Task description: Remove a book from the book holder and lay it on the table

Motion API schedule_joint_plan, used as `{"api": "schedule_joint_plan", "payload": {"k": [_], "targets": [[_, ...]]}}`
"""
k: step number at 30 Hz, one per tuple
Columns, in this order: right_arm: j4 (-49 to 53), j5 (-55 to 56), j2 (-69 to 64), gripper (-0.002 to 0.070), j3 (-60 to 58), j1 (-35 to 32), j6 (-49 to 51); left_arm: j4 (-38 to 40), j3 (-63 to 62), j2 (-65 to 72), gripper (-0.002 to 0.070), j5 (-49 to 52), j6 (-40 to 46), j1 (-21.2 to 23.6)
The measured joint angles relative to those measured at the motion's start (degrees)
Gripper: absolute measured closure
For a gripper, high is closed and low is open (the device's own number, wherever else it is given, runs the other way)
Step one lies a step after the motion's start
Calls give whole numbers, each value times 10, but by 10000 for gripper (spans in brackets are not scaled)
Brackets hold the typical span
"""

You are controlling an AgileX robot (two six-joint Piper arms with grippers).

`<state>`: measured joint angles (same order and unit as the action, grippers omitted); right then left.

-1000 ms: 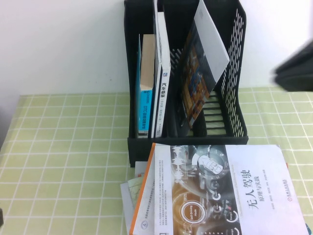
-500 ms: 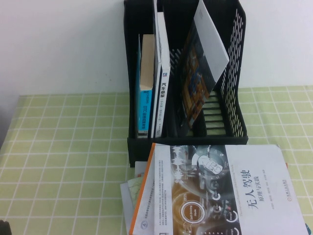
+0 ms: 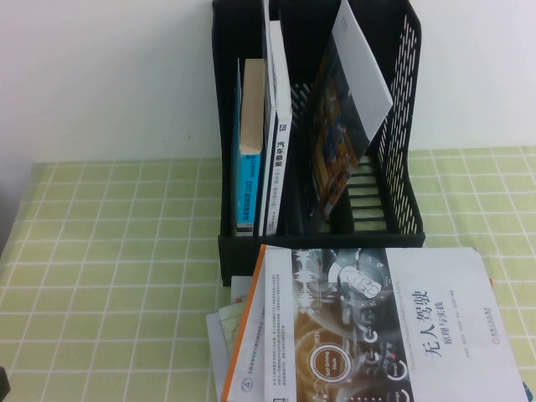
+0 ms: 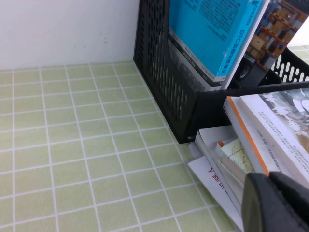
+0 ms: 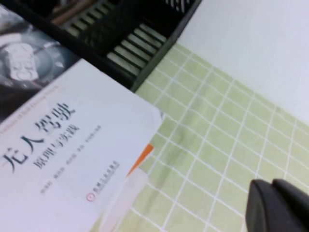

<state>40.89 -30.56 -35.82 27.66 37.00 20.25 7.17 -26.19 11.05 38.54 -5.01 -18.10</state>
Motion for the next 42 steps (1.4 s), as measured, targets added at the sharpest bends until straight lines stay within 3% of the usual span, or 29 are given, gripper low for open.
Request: {"api": "schedule_joint_plan", "payload": {"k": [32, 42], "targets": [[14, -42, -2, 678, 0, 0, 18, -1, 1, 0, 678, 26, 0, 0], [14, -42, -2, 678, 0, 0, 18, -26, 68, 0, 678, -13, 0, 0]]}}
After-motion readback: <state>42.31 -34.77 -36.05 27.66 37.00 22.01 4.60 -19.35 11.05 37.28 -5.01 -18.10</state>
